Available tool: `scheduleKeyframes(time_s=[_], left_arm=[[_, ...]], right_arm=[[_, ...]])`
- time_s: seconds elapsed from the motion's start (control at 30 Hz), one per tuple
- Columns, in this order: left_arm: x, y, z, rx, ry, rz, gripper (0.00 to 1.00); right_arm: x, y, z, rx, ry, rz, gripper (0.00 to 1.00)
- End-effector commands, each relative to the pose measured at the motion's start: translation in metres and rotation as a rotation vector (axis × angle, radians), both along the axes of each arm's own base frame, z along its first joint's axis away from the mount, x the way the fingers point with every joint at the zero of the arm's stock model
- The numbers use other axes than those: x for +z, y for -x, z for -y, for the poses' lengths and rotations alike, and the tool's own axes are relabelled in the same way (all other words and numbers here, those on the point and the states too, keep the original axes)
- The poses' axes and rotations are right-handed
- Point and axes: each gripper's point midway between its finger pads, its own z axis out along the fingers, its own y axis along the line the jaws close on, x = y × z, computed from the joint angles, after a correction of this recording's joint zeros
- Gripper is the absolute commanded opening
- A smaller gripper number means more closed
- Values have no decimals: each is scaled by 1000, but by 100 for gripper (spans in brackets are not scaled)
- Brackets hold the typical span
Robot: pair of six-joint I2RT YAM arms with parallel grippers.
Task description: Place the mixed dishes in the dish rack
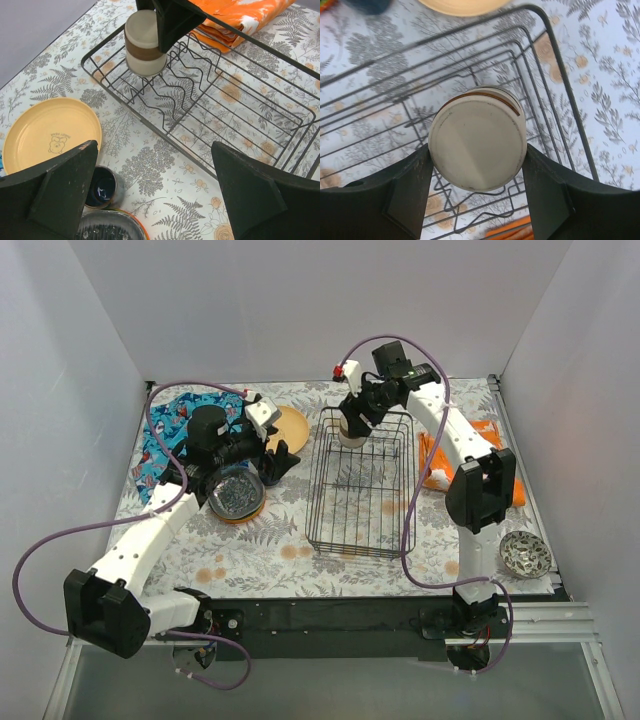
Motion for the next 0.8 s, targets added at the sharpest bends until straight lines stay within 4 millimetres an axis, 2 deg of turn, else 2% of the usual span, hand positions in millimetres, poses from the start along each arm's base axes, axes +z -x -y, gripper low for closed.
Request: scheduleKeyframes(time_s=[0.0,0.3,0.57,0.77], left_arm=[[7,-3,-4,43,19,11,98],[-2,-3,3,18,32,-35,98],[-8,0,8,-12,48,-74,98],[-11,0,13,-31,64,-92,98]], right_arm=[[15,-32,17,-95,22,102,39],[-9,-49,45,-192,53,55,39],[23,-47,51,-241,-84,23,38],[12,-50,64,-288,-43,17,38]])
